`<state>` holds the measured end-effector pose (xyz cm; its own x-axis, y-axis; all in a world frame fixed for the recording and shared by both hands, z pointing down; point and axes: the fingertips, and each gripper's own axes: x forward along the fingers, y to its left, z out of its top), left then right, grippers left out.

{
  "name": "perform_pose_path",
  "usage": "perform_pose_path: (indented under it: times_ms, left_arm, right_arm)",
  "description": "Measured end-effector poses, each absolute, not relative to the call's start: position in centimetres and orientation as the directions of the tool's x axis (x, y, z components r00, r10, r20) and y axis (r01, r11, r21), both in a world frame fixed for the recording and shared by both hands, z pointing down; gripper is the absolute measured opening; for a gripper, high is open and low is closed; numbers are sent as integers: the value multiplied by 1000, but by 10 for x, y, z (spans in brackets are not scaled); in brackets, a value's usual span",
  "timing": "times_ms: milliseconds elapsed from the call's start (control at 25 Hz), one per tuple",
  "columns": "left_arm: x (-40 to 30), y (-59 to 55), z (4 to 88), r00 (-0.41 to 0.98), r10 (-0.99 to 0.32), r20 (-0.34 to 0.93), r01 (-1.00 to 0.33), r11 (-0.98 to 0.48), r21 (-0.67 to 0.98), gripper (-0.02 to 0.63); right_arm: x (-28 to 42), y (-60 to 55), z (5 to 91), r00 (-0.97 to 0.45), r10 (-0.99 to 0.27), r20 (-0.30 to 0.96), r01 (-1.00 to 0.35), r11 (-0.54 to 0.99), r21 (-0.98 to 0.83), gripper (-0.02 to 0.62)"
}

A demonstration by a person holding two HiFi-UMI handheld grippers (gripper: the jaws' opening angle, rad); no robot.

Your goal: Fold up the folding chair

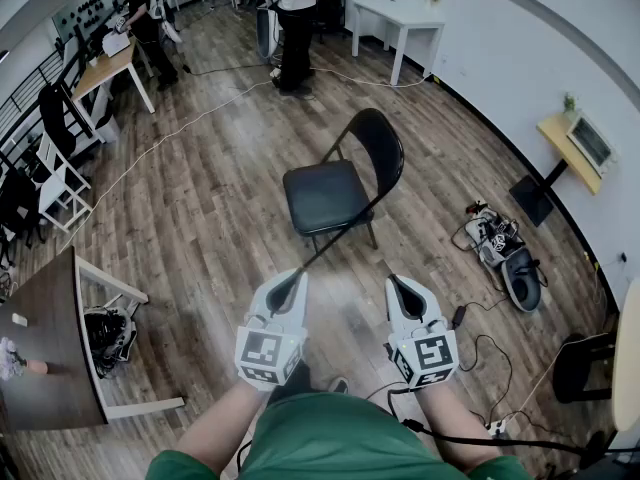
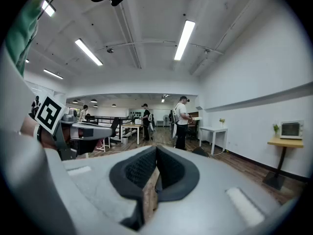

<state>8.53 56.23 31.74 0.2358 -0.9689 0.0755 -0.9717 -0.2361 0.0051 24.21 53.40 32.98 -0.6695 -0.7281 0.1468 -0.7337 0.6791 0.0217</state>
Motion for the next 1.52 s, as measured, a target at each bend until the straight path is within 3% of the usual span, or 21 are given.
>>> perform_pose_path:
  times_ms: [520,1240,1520]
  left_arm:
    - [68,516,327,264,-959,105,-964,-262,36,12]
    - [-59,398,363,321,-941,105,-939,-301,166,12]
    - [-84,365,376,321,-939,125,-936,-295,191,12]
  right_arm:
    - [228,491,331,-659,-739,136,-747,664,-10,3]
    - [138,391,337,-523,-817,242,-819,560,122,3]
    - [127,357,345,-492,-825,277,-841,533,94,3]
